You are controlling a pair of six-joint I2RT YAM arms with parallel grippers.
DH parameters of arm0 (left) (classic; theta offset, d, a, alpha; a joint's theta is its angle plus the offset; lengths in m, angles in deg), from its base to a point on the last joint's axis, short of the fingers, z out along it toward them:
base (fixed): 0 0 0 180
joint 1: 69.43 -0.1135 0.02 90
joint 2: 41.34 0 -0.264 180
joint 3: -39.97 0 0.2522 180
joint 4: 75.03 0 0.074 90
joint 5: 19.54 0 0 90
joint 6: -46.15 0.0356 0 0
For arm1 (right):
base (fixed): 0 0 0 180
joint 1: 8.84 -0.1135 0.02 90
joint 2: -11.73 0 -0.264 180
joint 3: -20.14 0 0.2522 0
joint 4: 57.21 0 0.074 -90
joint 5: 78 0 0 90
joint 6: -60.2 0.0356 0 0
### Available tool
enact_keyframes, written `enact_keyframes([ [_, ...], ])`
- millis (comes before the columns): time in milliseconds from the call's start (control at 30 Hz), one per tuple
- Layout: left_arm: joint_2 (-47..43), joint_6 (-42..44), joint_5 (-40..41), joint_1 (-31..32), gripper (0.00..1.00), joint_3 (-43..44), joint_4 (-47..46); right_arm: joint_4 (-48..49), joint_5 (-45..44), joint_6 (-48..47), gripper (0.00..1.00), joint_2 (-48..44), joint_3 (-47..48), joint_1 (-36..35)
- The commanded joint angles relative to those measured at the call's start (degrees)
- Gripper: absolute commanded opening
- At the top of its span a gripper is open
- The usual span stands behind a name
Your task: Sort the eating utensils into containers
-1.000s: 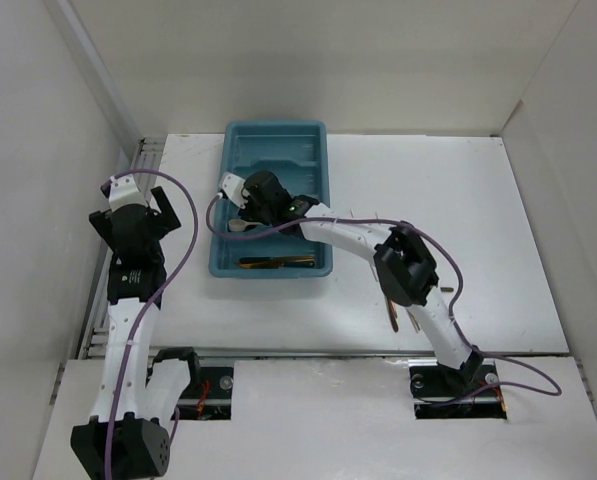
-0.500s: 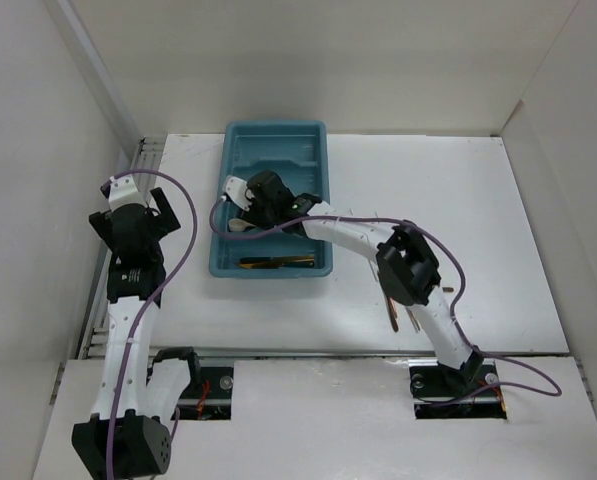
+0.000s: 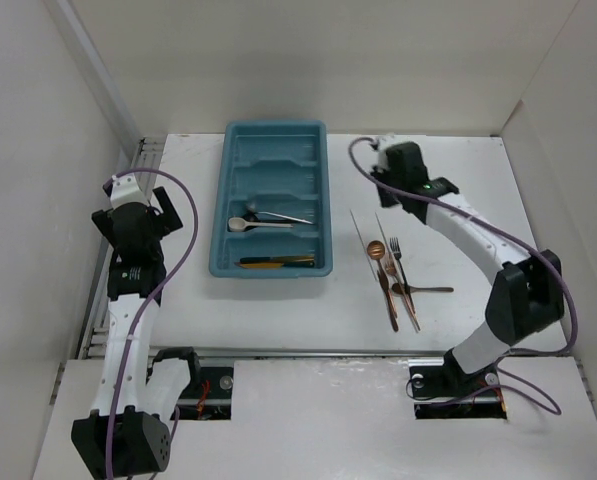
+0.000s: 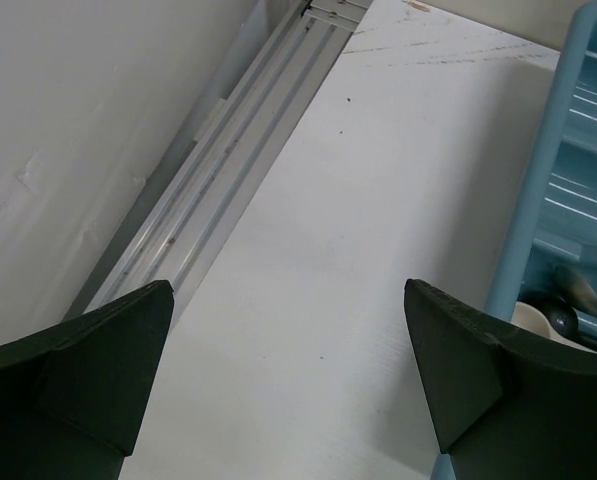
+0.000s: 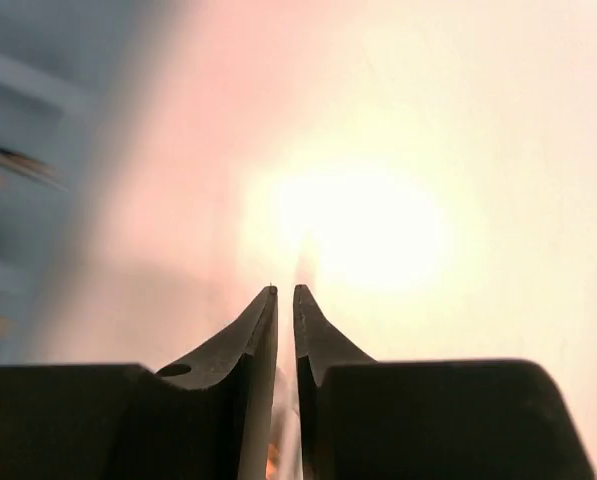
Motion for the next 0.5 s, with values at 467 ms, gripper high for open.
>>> enact_keyframes([
  [467,-0.43,-1.64,-2.32,-0.24,1.0,1.45,-3.03,-4.09,7.49,12.53,0.16,-4.31,-29.29,11.66],
])
